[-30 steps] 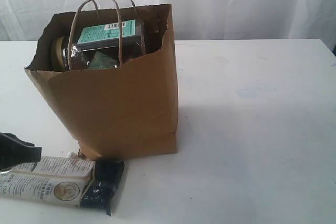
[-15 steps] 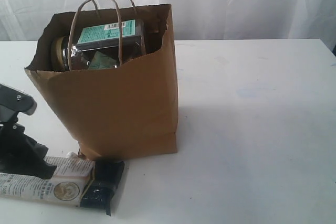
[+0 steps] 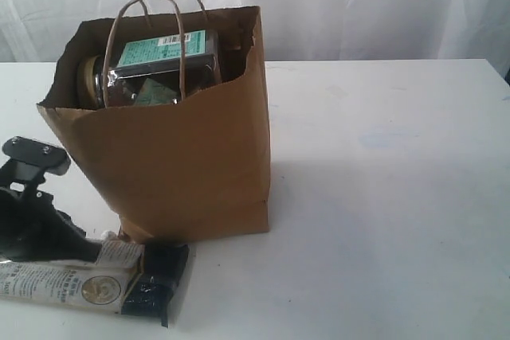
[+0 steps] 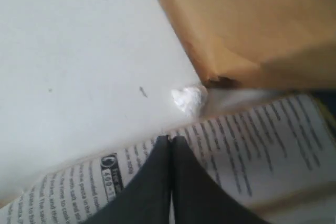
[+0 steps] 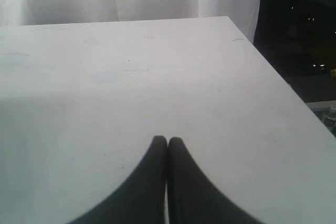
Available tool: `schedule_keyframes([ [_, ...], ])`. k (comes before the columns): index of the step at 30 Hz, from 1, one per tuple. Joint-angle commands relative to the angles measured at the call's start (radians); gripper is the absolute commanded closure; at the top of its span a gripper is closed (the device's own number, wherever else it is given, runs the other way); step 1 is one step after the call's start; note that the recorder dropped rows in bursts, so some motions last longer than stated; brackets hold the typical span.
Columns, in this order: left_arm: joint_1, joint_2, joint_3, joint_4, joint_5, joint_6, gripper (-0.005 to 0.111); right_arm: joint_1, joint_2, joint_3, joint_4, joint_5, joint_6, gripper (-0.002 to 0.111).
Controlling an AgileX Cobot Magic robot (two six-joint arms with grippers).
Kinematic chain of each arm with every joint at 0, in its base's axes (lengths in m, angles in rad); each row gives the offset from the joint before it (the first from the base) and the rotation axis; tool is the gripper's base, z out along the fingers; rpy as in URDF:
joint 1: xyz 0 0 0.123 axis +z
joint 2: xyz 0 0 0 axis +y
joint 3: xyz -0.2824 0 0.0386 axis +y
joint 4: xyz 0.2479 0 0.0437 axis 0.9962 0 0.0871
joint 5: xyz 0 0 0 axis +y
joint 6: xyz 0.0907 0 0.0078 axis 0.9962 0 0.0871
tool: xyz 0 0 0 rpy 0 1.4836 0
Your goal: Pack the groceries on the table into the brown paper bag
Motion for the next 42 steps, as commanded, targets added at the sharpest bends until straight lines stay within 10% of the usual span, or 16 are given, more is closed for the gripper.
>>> schedule_keyframes([
  [1, -0.002, -0.001, 0.000, -0.274, -0.112, -0.277, 0.107, -0.002, -0.004, 0.001, 0.000, -0.008, 0.000, 0.108],
  [5, 0.002, 0.004, -0.008, -0.430, -0.184, -0.438, 0.107, -0.002, -0.004, 0.001, 0.000, -0.008, 0.000, 0.108],
  [10, 0.103, 0.135, -0.211, -0.234, 0.282, -0.316, 0.107, -0.002, -0.004, 0.001, 0.000, -0.008, 0.000, 0.108],
  [21, 0.103, 0.140, -0.154, -0.245, 0.260, -0.200, 0.107, -0.002, -0.004, 0.001, 0.000, -0.008, 0.000, 0.108],
  [29, 0.103, 0.140, -0.154, -0.245, 0.197, -0.093, 0.059, -0.002, -0.004, 0.001, 0.000, -0.008, 0.000, 0.108],
  [42, 0.101, 0.225, -0.154, -0.245, 0.235, -0.037, 0.058, -0.002, -0.004, 0.001, 0.000, -0.008, 0.019, 0.108],
])
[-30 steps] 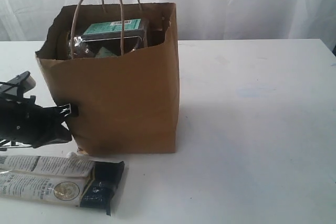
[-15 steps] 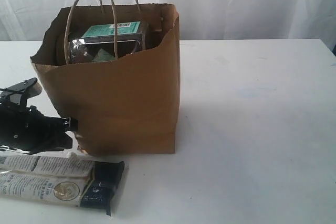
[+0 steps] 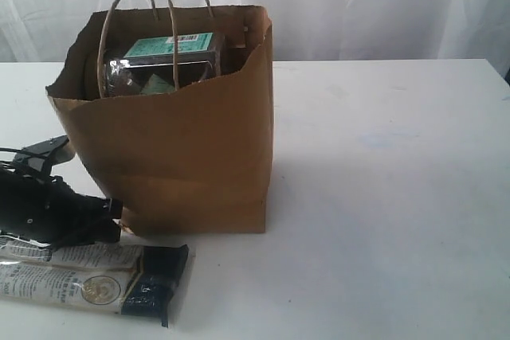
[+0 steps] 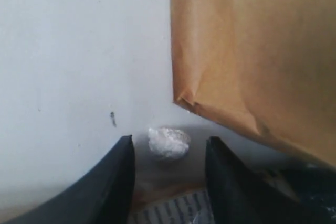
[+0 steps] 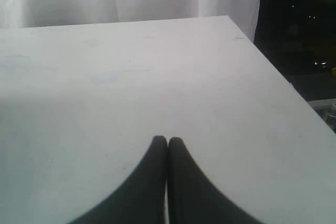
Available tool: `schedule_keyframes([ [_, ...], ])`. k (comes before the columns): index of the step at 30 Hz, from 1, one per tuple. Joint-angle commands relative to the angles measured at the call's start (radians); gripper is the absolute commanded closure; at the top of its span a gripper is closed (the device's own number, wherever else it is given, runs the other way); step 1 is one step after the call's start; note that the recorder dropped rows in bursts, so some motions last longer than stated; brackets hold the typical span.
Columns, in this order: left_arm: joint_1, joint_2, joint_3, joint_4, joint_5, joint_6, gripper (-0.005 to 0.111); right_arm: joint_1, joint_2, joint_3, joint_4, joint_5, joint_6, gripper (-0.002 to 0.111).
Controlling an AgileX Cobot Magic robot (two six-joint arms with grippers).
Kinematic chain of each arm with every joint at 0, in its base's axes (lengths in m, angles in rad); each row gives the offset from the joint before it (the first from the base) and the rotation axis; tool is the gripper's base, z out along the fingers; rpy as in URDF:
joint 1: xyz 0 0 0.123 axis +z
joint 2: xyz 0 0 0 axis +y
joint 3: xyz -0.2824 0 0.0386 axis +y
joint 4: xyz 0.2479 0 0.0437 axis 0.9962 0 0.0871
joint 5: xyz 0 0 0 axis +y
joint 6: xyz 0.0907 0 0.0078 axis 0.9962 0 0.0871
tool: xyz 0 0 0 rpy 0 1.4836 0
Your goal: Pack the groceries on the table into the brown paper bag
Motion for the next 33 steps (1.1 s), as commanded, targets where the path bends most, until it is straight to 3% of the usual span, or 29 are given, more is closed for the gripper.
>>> schedule_keyframes([
  [1, -0.001, 0.005, 0.008, -0.009, -0.013, 0.029, 0.058, -0.002, -0.004, 0.001, 0.000, -0.008, 0.005, 0.108],
  [4, -0.001, 0.005, 0.008, -0.009, -0.054, 0.029, 0.065, -0.002, -0.004, 0.001, 0.000, -0.008, 0.005, 0.108],
  [11, -0.001, 0.005, 0.008, -0.008, -0.043, 0.077, 0.107, -0.002, -0.004, 0.001, 0.000, -0.008, 0.005, 0.108],
  [19, 0.001, -0.056, 0.008, -0.008, -0.118, 0.077, 0.107, -0.002, -0.004, 0.001, 0.000, -0.008, 0.005, 0.108],
  [28, 0.001, -0.222, 0.008, -0.008, -0.088, 0.073, 0.107, -0.002, -0.004, 0.001, 0.000, -0.008, 0.005, 0.108],
  [33, 0.067, -0.366, 0.008, 0.001, -0.092, 0.071, 0.107, -0.002, -0.004, 0.001, 0.000, -0.008, 0.005, 0.108],
])
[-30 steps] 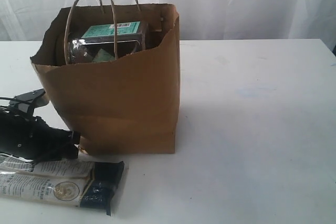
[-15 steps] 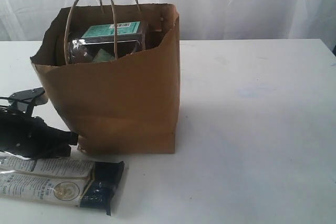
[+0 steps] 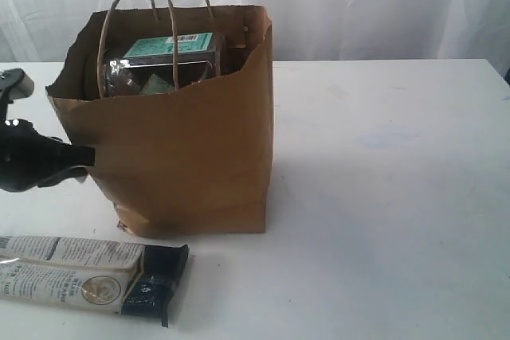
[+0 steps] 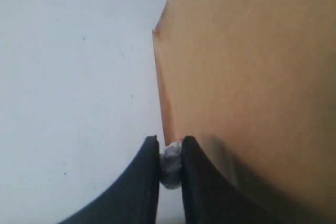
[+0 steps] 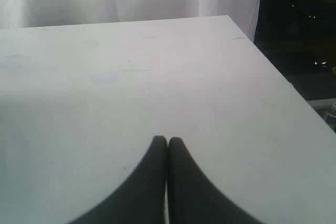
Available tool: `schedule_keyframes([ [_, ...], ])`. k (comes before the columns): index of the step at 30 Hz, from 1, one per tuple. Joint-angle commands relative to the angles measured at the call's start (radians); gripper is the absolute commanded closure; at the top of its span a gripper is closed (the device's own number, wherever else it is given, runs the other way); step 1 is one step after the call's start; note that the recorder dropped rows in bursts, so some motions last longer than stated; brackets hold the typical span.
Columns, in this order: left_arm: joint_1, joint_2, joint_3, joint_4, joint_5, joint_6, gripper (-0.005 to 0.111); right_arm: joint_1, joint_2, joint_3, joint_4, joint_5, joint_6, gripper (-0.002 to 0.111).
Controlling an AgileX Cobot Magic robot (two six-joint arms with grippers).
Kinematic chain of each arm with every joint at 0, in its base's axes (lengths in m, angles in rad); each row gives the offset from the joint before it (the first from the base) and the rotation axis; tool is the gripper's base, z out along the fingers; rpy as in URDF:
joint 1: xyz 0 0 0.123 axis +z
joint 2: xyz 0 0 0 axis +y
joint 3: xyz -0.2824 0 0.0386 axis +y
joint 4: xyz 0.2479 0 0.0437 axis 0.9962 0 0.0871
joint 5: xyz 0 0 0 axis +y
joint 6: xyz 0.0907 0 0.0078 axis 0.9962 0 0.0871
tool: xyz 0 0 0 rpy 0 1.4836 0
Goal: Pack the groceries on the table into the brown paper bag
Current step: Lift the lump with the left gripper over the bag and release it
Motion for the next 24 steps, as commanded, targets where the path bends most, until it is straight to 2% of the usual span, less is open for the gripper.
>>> schedule_keyframes([
  [1, 0.069, -0.123, 0.008, -0.004, 0.008, -0.001, 0.107, -0.002, -0.004, 0.001, 0.000, -0.008, 0.005, 0.108],
  [3, 0.113, -0.211, 0.008, -0.004, -0.049, -0.001, 0.107, -0.002, -0.004, 0.001, 0.000, -0.008, 0.005, 0.108],
  [6, 0.130, -0.326, -0.006, -0.004, -0.152, -0.001, 0.107, -0.002, -0.004, 0.001, 0.000, -0.008, 0.005, 0.108],
  [7, 0.130, -0.379, -0.038, -0.002, -0.095, 0.003, 0.107, -0.002, -0.004, 0.001, 0.000, -0.008, 0.005, 0.108],
  [9, 0.130, -0.403, -0.107, 0.014, 0.121, 0.050, 0.107, -0.002, -0.004, 0.001, 0.000, -0.008, 0.005, 0.108],
  [10, 0.127, -0.400, -0.156, 0.005, 0.274, 0.134, 0.107, -0.002, -0.004, 0.001, 0.000, -0.008, 0.005, 0.108],
  [12, 0.127, -0.391, -0.208, -0.083, 0.430, 0.292, 0.107, -0.002, -0.004, 0.001, 0.000, -0.008, 0.005, 0.108],
  [13, 0.127, -0.389, -0.216, -0.137, 0.455, 0.340, 0.107, -0.002, -0.004, 0.001, 0.000, -0.008, 0.005, 0.108],
  [14, 0.127, -0.380, -0.222, -0.258, 0.484, 0.408, 0.107, -0.002, -0.004, 0.001, 0.000, -0.008, 0.005, 0.108],
  [16, 0.127, -0.365, -0.222, -0.349, 0.527, 0.474, 0.107, -0.002, -0.004, 0.001, 0.000, -0.008, 0.005, 0.108],
  [20, 0.127, -0.333, -0.222, -0.372, 0.607, 0.533, 0.107, -0.002, -0.004, 0.001, 0.000, -0.008, 0.005, 0.108],
  [24, 0.127, -0.307, -0.222, -0.372, 0.612, 0.535, 0.107, -0.002, -0.004, 0.001, 0.000, -0.008, 0.005, 0.108],
])
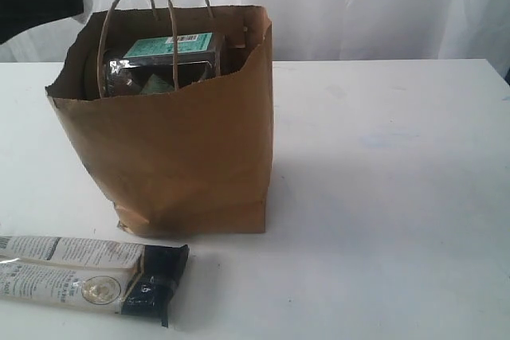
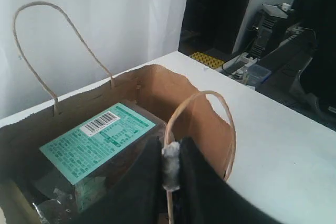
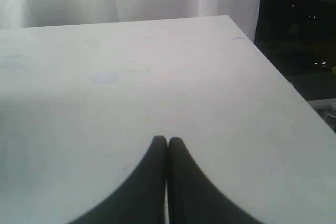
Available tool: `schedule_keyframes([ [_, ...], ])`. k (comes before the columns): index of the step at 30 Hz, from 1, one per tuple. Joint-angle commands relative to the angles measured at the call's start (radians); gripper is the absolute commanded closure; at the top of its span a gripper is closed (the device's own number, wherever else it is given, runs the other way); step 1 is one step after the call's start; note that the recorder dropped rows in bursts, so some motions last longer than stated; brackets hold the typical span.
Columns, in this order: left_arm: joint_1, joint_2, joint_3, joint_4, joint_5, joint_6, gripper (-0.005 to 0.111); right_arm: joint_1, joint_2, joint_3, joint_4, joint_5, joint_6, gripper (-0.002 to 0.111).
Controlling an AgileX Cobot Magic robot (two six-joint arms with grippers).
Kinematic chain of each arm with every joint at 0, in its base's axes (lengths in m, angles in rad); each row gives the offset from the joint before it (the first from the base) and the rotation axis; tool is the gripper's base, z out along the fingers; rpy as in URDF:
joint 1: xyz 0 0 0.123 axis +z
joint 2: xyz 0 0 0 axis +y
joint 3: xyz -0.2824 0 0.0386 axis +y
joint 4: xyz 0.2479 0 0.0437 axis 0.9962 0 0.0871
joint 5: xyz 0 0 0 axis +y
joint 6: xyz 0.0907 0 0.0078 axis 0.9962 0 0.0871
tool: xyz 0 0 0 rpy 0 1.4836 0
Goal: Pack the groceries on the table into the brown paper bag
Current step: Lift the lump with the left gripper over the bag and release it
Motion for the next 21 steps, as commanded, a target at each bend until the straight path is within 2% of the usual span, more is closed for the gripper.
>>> schedule_keyframes([
  [1, 0.000, 0.026, -0.004, -0.033, 0.020, 0.021, 0.107, -0.002, -0.004, 0.001, 0.000, -0.008, 0.005, 0.108],
  [9, 0.000, 0.043, -0.004, -0.033, -0.045, 0.021, 0.105, -0.002, -0.004, 0.001, 0.000, -0.008, 0.005, 0.108],
  [12, 0.000, 0.043, -0.004, -0.033, -0.060, 0.021, 0.090, -0.002, -0.004, 0.001, 0.000, -0.008, 0.005, 0.108],
  [17, 0.000, 0.043, -0.004, -0.033, -0.057, 0.021, 0.053, -0.002, -0.004, 0.001, 0.000, -0.008, 0.005, 0.108],
  [21, 0.000, 0.043, -0.004, -0.033, -0.066, 0.021, 0.036, -0.002, -0.004, 0.001, 0.000, -0.008, 0.005, 0.108],
])
